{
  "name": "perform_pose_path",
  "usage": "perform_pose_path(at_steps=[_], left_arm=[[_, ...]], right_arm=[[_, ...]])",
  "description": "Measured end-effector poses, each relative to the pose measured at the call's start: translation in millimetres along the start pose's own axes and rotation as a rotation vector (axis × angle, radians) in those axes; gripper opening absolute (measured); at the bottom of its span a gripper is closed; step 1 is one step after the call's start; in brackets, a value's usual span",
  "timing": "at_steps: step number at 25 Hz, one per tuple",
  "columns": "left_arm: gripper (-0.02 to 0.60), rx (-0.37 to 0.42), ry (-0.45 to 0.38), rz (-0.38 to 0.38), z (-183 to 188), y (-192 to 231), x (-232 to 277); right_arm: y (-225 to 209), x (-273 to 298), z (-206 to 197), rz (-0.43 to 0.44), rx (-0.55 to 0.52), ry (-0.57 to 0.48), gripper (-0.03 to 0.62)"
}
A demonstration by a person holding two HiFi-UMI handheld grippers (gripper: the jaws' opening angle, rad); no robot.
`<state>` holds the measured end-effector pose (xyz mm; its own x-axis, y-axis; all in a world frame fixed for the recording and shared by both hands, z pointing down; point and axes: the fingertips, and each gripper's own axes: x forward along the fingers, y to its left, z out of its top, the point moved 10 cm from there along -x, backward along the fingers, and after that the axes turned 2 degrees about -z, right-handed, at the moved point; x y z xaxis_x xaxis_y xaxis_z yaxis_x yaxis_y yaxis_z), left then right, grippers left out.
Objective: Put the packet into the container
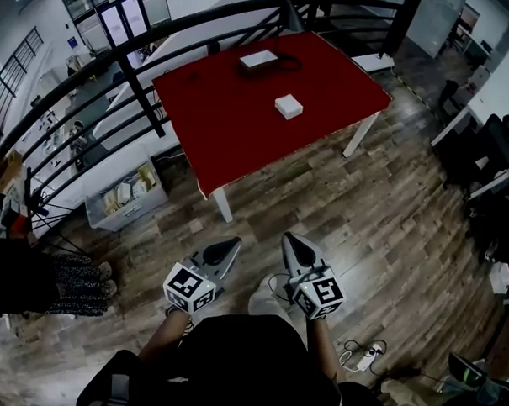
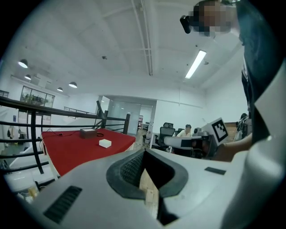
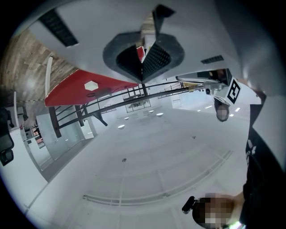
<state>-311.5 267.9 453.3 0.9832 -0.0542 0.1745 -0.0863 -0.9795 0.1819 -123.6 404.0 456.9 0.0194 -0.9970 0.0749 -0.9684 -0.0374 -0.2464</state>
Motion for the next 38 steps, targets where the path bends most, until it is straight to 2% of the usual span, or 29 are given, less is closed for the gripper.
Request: perform_pose_path(at_steps=[10, 17, 24, 29, 38], left_arm=[[0.003, 0.008, 0.002, 0.051, 29, 28, 104], [0.003, 0.023, 0.042, 0.070, 40, 39, 144], [0.003, 0.043, 0.058, 0.041, 47, 62, 184], [0.003, 0.022, 0.042, 0.041, 50, 103, 207], [0.003, -0.006, 0.009, 0.036, 75, 212, 247]], right_arm=[[-105, 53, 33, 0.039, 0.000, 0.003, 0.020], [-147, 73, 35, 0.060, 0.057, -0.011, 0.020], [-179, 98, 36, 0.045, 0.083, -0.017, 0.020], [-200, 140, 41, 0.032, 0.039, 0.020, 0.020], [-225, 256, 65, 0.039, -0.003, 0.047, 0.020]])
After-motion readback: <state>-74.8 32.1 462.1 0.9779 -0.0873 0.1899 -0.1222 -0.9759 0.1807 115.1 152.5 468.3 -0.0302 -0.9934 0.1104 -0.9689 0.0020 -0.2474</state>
